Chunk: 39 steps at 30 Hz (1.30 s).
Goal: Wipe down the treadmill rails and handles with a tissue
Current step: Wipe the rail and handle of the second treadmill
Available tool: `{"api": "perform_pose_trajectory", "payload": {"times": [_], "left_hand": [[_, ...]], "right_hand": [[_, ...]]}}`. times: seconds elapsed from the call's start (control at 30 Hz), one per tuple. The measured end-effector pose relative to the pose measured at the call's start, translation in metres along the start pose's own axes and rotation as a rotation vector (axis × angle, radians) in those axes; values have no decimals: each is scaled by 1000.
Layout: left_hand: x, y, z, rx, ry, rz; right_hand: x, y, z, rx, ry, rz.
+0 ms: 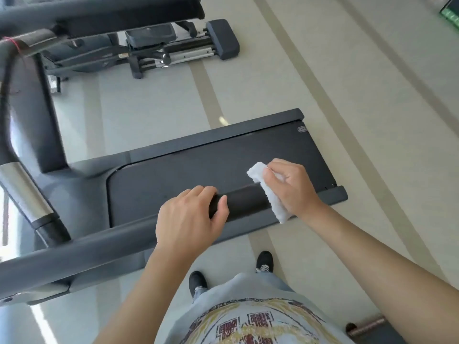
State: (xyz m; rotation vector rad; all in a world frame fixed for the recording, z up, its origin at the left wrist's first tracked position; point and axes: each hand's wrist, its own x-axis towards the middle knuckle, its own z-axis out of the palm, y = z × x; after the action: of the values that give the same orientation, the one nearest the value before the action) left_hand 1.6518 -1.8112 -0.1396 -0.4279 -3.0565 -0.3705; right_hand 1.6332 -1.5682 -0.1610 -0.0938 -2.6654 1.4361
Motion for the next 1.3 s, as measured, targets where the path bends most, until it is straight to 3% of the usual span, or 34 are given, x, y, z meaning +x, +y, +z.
{"api": "perform_pose_trajectory", "payload": {"times": [0.17, 0.3, 0.4, 0.5, 0.6, 0.7, 0.87, 1.0, 1.07, 1.17, 1.23, 1.3], "left_hand": [[1, 2, 1, 18, 98, -20], [1, 4, 4, 37, 213, -24], [1, 6, 7, 44, 275, -54], [0, 8, 8, 65, 307, -71], [-1, 8, 9, 82, 320, -66], [-2, 9, 10, 89, 310, -90], [-3, 10, 11, 88, 323, -102], [-3, 9, 14, 82, 331, -93], [-3, 8, 14, 83, 328, -91], [-2, 8, 14, 85, 332, -86], [0, 9, 14, 61, 334, -91], [1, 9, 11, 34, 306, -120]], "right_hand": [[-7, -9, 9, 24, 75, -55], [5, -40, 25, -344, 38, -366], [26, -57, 36, -429, -361, -331], [58, -58, 29, -198, -761, -109], [74, -42, 16, 43, -978, 18], [63, -24, 2, 139, -879, 6], [10, 10, -6, 188, -239, -29], [-23, 24, 0, 128, 94, -219], [-22, 18, 4, 54, 211, -401], [-15, -10, 25, -210, 217, -697], [-5, -34, 41, -343, 111, -684], [8, -58, 46, -412, -80, -529]]}}
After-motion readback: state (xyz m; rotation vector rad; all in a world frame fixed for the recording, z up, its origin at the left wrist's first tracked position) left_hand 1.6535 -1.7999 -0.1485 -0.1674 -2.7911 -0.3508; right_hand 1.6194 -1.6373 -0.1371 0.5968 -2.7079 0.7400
